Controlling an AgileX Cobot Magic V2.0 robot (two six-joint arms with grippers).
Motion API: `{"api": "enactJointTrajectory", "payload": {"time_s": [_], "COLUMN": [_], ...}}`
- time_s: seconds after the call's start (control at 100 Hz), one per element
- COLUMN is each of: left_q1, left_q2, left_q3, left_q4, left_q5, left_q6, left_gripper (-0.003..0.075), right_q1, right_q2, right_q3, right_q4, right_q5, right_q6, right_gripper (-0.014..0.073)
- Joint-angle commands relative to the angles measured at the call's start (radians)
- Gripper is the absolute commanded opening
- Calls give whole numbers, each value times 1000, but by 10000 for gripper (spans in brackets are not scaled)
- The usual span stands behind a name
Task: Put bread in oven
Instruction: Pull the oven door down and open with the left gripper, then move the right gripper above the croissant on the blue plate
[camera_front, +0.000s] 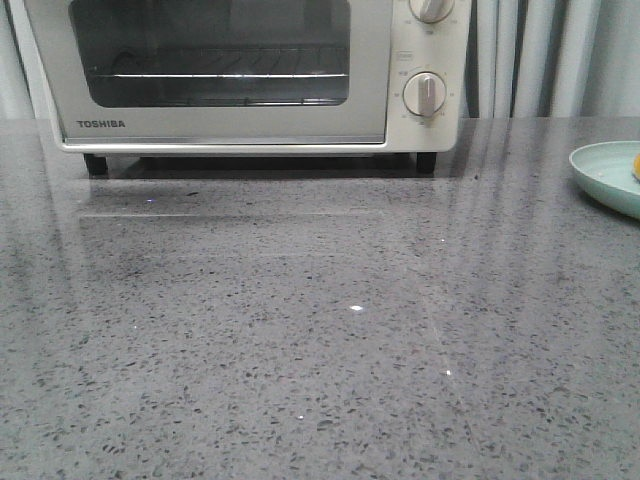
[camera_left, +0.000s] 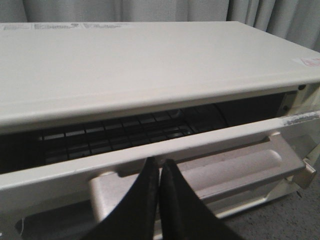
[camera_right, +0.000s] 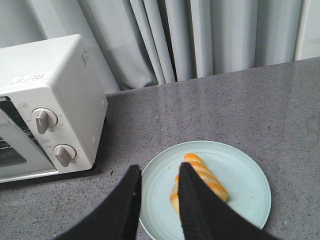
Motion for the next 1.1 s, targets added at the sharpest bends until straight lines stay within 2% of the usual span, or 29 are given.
{"api": "enactJointTrajectory", "payload": {"time_s": [0.0, 0.17, 0.34, 0.41, 0.62, 0.84, 0.96, 1.09], "left_q1": [-5, -127, -281, -313, -341, -341, -341, -341], "left_q2": [-30, -270, -536, -619, -790, -891, -907, -907], "left_q3": [120, 254, 257, 250, 199, 136, 117, 117], "left_q4": [-83, -130, -130, -115, -7, 71, 103, 119], "left_q5": [195, 199, 193, 195, 304, 383, 420, 446], "left_q6": [-9, -9, -9, -7, -3, -1, -1, -1], "left_gripper": [-21, -21, -21, -21, -21, -21, -21, -21], "right_q1": [-2, -2, -2, -2, -2, -2, -2, -2], "right_q2": [6, 6, 9, 16, 64, 175, 278, 403], "right_q3": [-32, -32, -25, -25, -27, -44, -75, -158], "right_q4": [-5, -5, -5, -5, -5, -5, -5, -5], "right_q5": [-65, -2, 58, 63, 69, 72, 102, 201], "right_q6": [-8, -8, -8, -8, -8, -8, -8, -8], "right_gripper": [163, 163, 163, 163, 170, 342, 344, 344]}}
